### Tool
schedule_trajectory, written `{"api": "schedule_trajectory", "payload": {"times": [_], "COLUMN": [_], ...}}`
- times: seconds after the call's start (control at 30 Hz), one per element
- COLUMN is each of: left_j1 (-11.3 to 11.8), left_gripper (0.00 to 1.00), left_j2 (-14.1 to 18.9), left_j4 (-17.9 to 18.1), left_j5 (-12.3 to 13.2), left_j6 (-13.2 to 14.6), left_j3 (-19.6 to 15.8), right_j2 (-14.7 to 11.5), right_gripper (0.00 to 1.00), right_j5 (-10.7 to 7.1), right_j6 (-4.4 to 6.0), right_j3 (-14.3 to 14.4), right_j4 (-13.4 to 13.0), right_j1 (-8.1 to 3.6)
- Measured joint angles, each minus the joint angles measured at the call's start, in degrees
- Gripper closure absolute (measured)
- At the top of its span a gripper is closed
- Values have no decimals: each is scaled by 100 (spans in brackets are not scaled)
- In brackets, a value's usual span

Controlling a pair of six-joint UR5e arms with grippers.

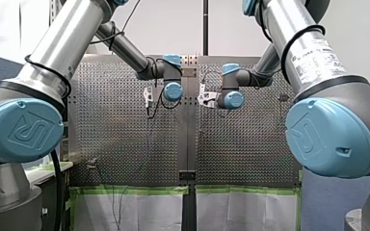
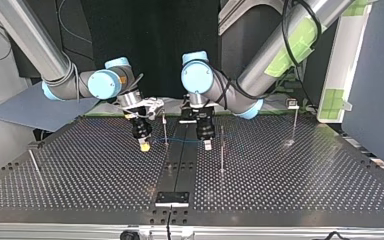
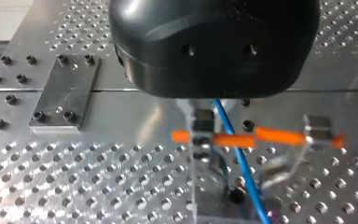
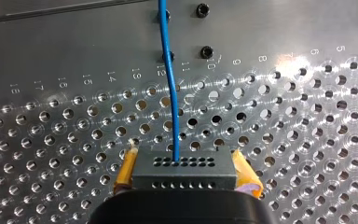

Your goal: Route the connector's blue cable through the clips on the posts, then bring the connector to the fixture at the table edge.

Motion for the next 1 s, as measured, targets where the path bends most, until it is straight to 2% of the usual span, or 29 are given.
{"api": "schedule_trajectory", "payload": {"times": [0.17, 0.57, 0.63, 0.77, 0.9, 1.0], "left_j1": [-2, -20, -33, -70, -108, -124], "left_gripper": [100, 100, 100, 100, 100, 100], "left_j2": [0, 0, 0, 0, -1, -4], "left_j4": [14, 20, 80, 183, 296, 347], "left_j5": [-26, -102, -92, -75, -46, -31], "left_j6": [75, 17, 16, 21, 31, 38], "left_j3": [-1, -133, -215, -365, -503, -583], "right_j2": [-1, 0, 0, -2, -7, -16], "right_gripper": [100, 100, 100, 100, 100, 100], "right_j5": [0, 16, 57, 206, 383, 491], "right_j6": [0, -8, -46, -192, -344, -412], "right_j3": [0, 1, 10, 58, 181, 298], "right_j4": [0, 71, 125, 284, 463, 616], "right_j1": [0, -4, -4, -5, -11, -10]}}
